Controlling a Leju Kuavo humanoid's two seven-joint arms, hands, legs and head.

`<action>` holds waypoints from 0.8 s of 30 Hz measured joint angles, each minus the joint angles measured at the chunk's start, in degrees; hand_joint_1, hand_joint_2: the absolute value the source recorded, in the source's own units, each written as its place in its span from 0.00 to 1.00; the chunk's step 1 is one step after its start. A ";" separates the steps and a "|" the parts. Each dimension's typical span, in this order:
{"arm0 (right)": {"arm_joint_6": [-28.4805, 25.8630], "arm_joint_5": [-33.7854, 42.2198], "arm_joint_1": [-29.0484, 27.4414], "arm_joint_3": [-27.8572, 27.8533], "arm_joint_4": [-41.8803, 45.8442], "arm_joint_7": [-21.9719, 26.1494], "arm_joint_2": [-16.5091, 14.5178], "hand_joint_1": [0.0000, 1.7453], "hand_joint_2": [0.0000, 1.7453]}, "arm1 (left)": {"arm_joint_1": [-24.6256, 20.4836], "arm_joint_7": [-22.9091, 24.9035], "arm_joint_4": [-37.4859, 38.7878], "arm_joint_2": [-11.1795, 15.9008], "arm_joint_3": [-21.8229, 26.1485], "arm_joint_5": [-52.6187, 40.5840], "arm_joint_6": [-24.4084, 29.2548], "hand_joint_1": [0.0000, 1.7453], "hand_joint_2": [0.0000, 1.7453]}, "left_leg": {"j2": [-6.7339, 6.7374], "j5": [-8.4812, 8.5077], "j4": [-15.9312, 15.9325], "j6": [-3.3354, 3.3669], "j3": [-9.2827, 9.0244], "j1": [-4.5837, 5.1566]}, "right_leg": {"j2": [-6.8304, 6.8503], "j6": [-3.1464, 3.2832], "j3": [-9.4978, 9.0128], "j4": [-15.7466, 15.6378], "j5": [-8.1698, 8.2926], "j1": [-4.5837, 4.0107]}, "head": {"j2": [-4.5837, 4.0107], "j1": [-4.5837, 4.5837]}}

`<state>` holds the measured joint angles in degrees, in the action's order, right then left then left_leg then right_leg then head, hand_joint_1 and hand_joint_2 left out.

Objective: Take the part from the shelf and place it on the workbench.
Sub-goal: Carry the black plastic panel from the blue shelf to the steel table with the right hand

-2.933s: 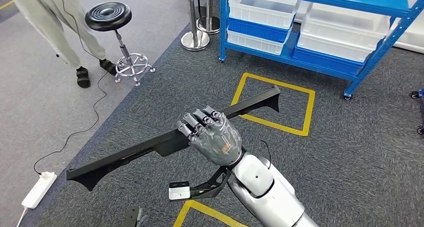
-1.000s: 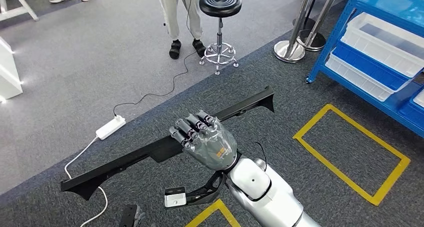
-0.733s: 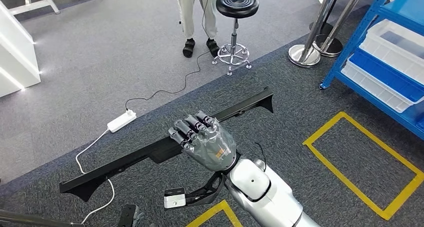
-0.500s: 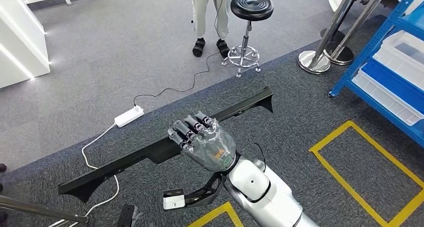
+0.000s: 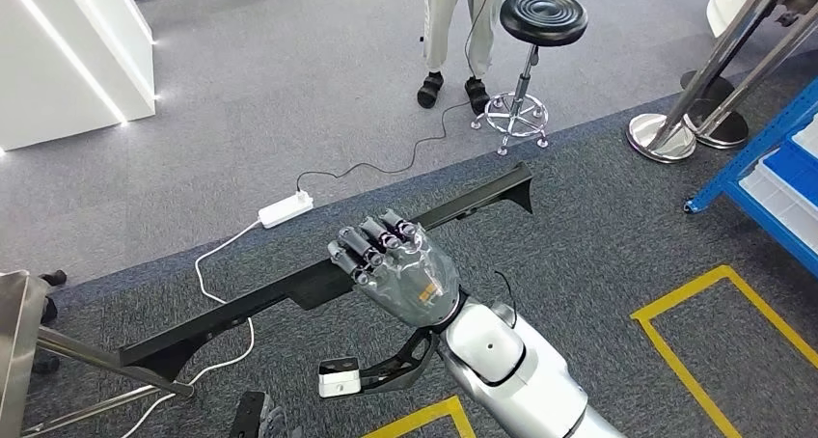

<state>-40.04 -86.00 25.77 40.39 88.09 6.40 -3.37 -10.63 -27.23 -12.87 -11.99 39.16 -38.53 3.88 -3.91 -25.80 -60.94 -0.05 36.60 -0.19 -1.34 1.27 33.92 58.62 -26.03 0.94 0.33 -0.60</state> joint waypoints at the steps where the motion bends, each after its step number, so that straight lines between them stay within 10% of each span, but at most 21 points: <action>1: 0.00 -0.01 0.13 0.00 -0.01 -0.01 -0.01 1.00 1.00 | -0.13 0.00 0.00 0.00 0.00 0.00 -0.01 0.00 1.00 | 1.44 -1.51 -2.93 -0.36 1.40 -0.15 | 0.70 0.22 -0.26 -0.16 -0.04 -0.02 | 0.00 -0.06; 5: 0.00 0.00 0.29 0.07 -0.17 -0.02 -0.02 1.00 1.00 | -0.33 0.09 0.00 -0.01 -0.01 0.00 -0.04 0.00 1.00 | 3.51 -4.48 -12.90 -1.69 6.67 -1.01 | 3.35 0.43 -0.68 -0.02 -0.64 -0.12 | 0.00 -0.14; 9: 0.00 0.01 0.47 0.19 -0.19 -0.03 -0.02 1.00 1.00 | -0.48 0.11 0.00 0.06 0.01 0.00 -0.04 0.00 1.00 | 6.30 1.62 0.04 -1.44 0.07 -0.97 | 5.38 -0.44 -1.48 0.18 -1.52 -0.28 | 0.00 -0.11; 13: 0.00 0.01 0.76 0.37 -0.17 -0.16 -0.02 1.00 1.00 | -0.41 0.11 0.00 0.05 0.01 0.00 -0.04 0.00 1.00 | 5.66 1.97 2.68 0.32 -0.92 -0.46 | 6.59 -1.60 -1.92 -0.02 -1.93 -0.50 | 0.00 -0.08; 16: -0.02 0.01 0.91 0.51 -0.16 -0.37 0.02 1.00 1.00 | -0.53 0.11 0.00 0.01 0.01 -0.04 -0.04 0.00 1.00 | 4.29 2.28 3.34 1.55 -1.27 -0.76 | 3.77 -2.15 0.03 4.70 -5.08 -0.12 | 0.00 -0.05; 19: -0.02 -0.23 0.86 0.63 -0.19 -0.80 0.28 1.00 1.00 | -0.69 0.11 0.00 -0.01 0.00 -0.06 -0.05 0.00 1.00 | 2.66 2.23 3.31 2.03 -1.25 -0.49 | 1.59 -2.10 5.70 15.26 -9.12 -0.17 | 0.00 -0.04; 21: -0.02 -0.40 0.84 0.67 -0.18 -0.98 0.47 1.00 1.00 | -0.65 0.10 0.00 -0.01 0.01 -0.04 -0.05 0.00 1.00 | 1.31 2.16 3.13 2.01 -1.28 -0.36 | 1.34 -1.95 6.37 15.04 -7.10 -0.18 | 0.00 -0.05; 24: -0.02 -0.47 0.88 0.69 -0.12 -1.06 0.56 1.00 1.00 | -0.68 0.07 0.00 -0.10 0.01 -0.02 -0.06 0.00 1.00 | -0.51 1.87 2.50 1.60 -1.07 -0.32 | -1.08 -1.44 2.27 4.66 -1.25 -0.08 | 0.00 -0.04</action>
<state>-40.06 -86.47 26.65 41.08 87.97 5.34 -2.80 -11.31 -27.16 -12.87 -12.09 39.16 -38.55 3.82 -4.43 -23.92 -58.44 1.55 35.53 -0.51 -2.42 -0.17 36.20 63.27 -27.29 0.86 0.33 -0.64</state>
